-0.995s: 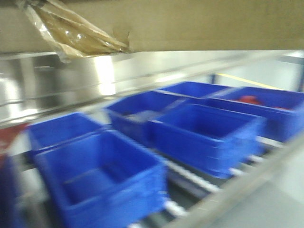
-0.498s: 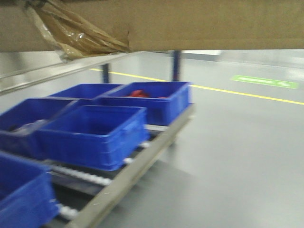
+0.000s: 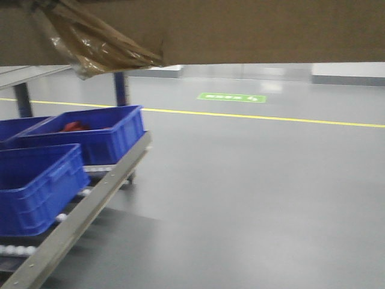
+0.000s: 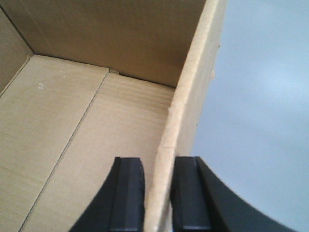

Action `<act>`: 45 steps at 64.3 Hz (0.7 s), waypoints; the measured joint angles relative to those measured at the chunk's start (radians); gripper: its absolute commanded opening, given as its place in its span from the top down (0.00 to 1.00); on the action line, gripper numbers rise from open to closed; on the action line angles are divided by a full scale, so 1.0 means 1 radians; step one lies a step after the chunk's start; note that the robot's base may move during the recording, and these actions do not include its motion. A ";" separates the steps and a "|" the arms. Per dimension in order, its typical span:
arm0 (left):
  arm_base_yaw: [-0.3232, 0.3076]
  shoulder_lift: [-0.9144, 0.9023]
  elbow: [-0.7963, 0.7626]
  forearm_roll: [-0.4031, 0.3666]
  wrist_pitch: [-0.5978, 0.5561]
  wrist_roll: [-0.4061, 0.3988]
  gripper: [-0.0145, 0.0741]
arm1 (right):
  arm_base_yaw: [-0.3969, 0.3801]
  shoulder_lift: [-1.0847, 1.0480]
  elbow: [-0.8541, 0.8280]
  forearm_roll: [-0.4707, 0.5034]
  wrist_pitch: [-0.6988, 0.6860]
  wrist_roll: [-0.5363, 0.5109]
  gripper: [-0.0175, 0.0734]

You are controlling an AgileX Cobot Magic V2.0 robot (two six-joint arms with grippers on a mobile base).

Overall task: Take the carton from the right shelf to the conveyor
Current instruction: 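Hold the carton with both grippers while the base turns and drives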

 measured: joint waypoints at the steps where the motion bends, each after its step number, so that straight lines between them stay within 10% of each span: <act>1: 0.000 0.000 0.000 0.000 0.000 0.000 0.86 | 0.000 0.000 0.000 0.000 0.000 0.000 0.88; 45: 0.000 0.000 0.000 0.002 -0.002 0.000 0.86 | 0.000 0.000 0.000 0.000 0.000 0.000 0.88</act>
